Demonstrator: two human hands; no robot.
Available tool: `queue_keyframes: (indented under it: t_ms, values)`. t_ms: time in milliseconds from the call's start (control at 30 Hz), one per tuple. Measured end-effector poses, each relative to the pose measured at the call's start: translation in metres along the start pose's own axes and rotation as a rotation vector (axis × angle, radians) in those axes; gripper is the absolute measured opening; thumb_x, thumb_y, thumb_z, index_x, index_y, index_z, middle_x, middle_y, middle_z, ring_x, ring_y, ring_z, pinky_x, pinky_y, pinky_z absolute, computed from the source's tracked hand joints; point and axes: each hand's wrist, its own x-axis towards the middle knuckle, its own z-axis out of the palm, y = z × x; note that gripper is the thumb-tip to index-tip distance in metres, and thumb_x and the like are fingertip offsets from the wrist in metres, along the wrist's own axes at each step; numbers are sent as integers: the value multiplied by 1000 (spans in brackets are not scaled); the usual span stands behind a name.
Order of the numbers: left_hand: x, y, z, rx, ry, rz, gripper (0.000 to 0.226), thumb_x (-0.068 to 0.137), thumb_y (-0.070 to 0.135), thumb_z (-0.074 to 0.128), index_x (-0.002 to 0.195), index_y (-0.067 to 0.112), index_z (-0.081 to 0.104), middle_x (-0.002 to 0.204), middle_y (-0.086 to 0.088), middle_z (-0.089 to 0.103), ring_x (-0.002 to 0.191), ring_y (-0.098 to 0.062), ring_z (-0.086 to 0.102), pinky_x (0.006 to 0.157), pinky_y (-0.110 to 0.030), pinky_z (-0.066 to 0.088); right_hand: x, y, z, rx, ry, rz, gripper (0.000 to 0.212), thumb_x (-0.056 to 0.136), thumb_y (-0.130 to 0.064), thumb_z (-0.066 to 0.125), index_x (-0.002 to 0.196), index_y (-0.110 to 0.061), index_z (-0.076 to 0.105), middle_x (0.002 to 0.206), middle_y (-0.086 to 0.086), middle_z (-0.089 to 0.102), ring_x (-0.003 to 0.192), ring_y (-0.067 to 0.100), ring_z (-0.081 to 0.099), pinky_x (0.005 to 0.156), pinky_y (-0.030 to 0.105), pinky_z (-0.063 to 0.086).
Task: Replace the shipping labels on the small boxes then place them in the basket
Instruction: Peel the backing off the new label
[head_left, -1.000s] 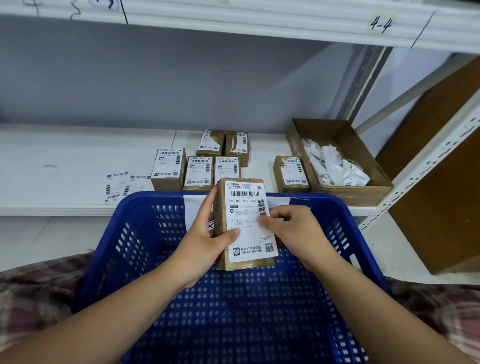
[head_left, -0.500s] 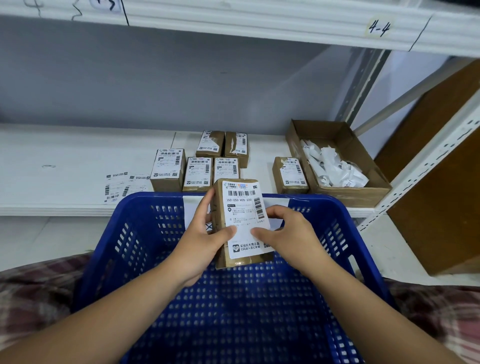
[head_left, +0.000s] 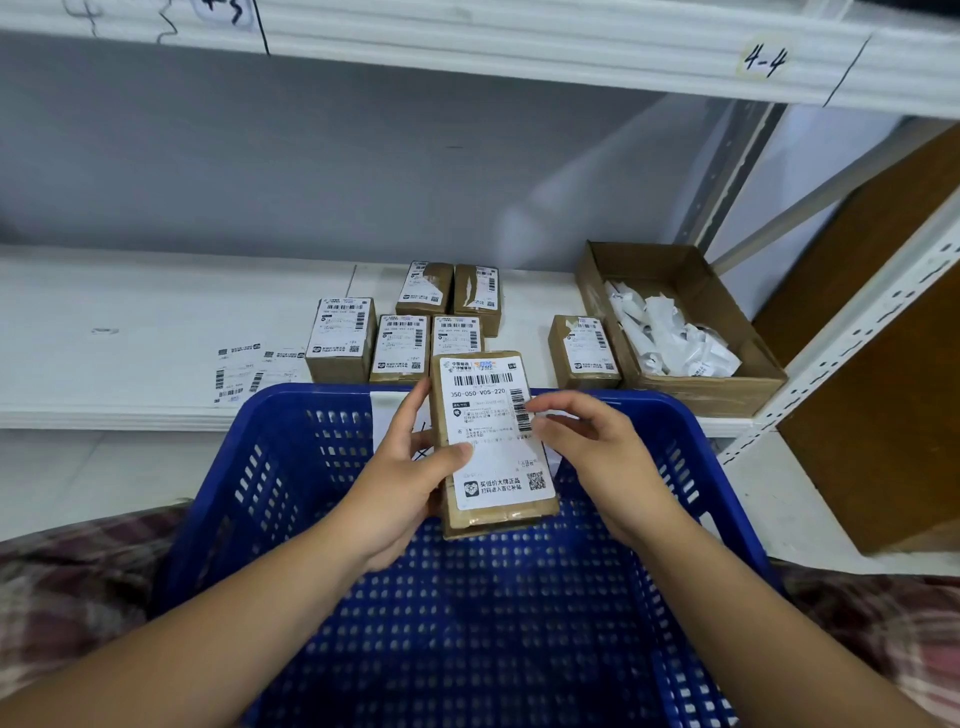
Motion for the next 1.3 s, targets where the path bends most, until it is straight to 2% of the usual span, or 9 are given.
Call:
queue_keyframes:
  t_ms: [67, 167, 333, 500, 733, 967, 1067, 1233, 1300]
  values:
    - [0, 0, 0, -30, -7, -19, 68, 88, -1, 56, 130, 49, 38, 113, -7, 66, 94, -20, 69, 68, -34, 58, 1, -2, -3, 86, -52, -7, 21, 94, -3, 58, 87, -18, 71, 83, -25, 72, 82, -11, 65, 71, 8, 49]
    - [-1, 1, -1, -69, -18, -37, 68, 88, 0, 56, 134, 46, 38, 112, -8, 69, 97, -24, 69, 75, -41, 56, 2, -2, -6, 135, -144, -3, 21, 92, 4, 57, 87, -12, 70, 82, -27, 71, 83, -10, 66, 71, 9, 51]
    - [-1, 2, -3, -106, -34, -56, 69, 86, 2, 56, 137, 44, 37, 115, -7, 68, 101, -27, 67, 78, -45, 55, 1, 0, -8, 130, -228, 70, 25, 91, 5, 58, 92, -16, 73, 106, -4, 74, 104, 18, 68, 90, 35, 57]
    - [-2, 5, -4, -131, -45, -67, 81, 73, 9, 63, 141, 41, 35, 120, -9, 66, 105, -30, 65, 87, -51, 52, 2, -1, -13, 93, -348, 105, 35, 90, 4, 59, 111, -23, 69, 122, -6, 67, 112, 19, 66, 93, 37, 55]
    - [-3, 7, -10, -61, -94, -87, 81, 70, 13, 66, 139, 43, 37, 117, -8, 67, 108, -31, 63, 97, -56, 45, 1, -6, -22, 48, -492, 126, 70, 83, 6, 67, 131, -41, 49, 137, -8, 49, 110, 23, 67, 83, 34, 58]
    - [-7, 10, -5, -34, -155, -109, 75, 68, 7, 66, 127, 49, 45, 114, -16, 67, 98, -33, 67, 75, -48, 58, 4, -4, -23, 31, -406, 110, 71, 85, -4, 69, 127, -55, 44, 130, -2, 57, 117, 21, 63, 95, 47, 54]
    - [-7, 8, -5, -15, -182, -101, 89, 69, -2, 74, 133, 49, 39, 118, -19, 62, 97, -30, 68, 67, -40, 58, 5, -3, -22, -23, -393, 82, 78, 84, -9, 72, 126, -64, 35, 127, -8, 59, 114, 19, 65, 98, 49, 52]
    - [-6, 0, -7, 205, -213, -43, 99, 66, 7, 81, 140, 44, 27, 117, 3, 67, 102, -14, 66, 77, -29, 56, 0, 1, -14, -286, -471, 37, 110, 79, -17, 80, 139, -64, 1, 131, -5, 54, 106, 15, 67, 95, 40, 54]
    - [-7, -2, -4, 211, -138, -30, 78, 69, 15, 77, 131, 38, 36, 106, 9, 71, 96, -11, 68, 70, -25, 56, -4, 4, -7, -320, -480, 24, 108, 78, -19, 81, 143, -58, 4, 125, -3, 57, 101, 10, 67, 93, 34, 55]
